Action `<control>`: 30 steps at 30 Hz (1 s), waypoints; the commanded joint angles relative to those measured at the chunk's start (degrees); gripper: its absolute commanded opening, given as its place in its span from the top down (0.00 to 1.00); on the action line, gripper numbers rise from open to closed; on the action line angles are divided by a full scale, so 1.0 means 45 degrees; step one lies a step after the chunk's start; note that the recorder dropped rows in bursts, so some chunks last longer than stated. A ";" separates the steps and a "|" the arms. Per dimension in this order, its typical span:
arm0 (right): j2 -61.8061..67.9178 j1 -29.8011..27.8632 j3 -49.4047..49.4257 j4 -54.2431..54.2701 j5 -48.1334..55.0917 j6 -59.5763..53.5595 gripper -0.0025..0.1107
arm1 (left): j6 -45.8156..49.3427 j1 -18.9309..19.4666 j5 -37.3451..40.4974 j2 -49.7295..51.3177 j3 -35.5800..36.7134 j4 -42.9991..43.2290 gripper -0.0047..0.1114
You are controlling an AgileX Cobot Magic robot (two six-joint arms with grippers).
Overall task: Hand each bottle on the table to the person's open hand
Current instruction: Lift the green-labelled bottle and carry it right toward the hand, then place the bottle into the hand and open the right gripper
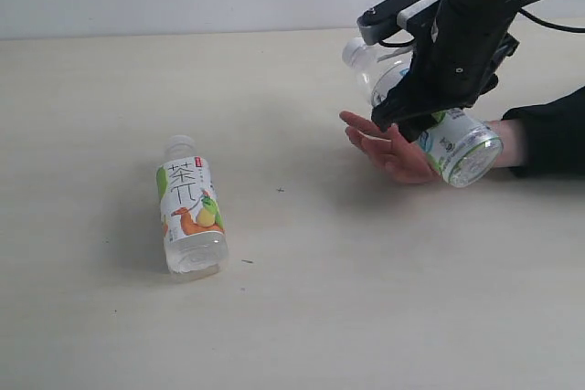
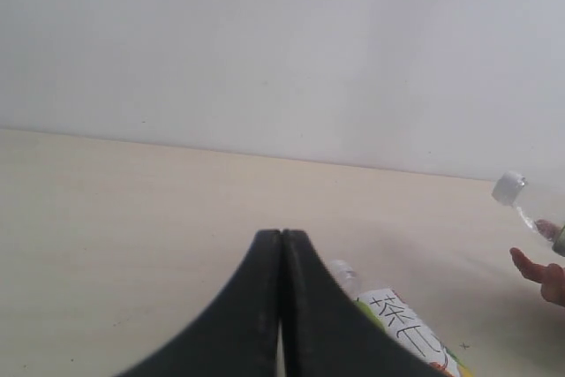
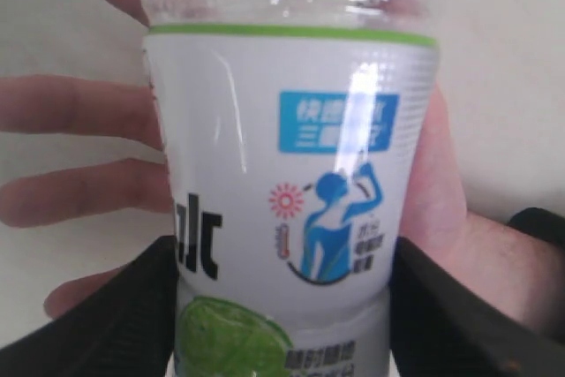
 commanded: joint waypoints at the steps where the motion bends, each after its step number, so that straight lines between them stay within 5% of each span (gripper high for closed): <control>1: 0.0402 -0.0079 0.0091 -0.0111 -0.0297 0.0417 0.98 | -0.0001 -0.0004 -0.0004 -0.0071 0.0008 0.0015 0.96; 9: 0.1118 -0.0079 0.0091 -0.0116 -0.0340 0.0701 0.96 | -0.0001 -0.0004 -0.0004 -0.0071 0.0008 0.0015 0.96; 13: 0.1118 -0.0079 0.0091 -0.0116 -0.0477 0.0701 0.83 | -0.0001 -0.0004 -0.0004 -0.0071 0.0008 0.0015 0.96; 21: 0.1118 -0.0079 0.0091 0.0116 -0.0600 0.0753 0.39 | -0.0001 -0.0004 -0.0004 -0.0071 0.0008 0.0015 0.96; 30: 0.1094 -0.0079 0.0091 0.0116 -0.0670 0.0880 0.31 | -0.0001 -0.0004 -0.0004 -0.0071 0.0008 0.0015 0.96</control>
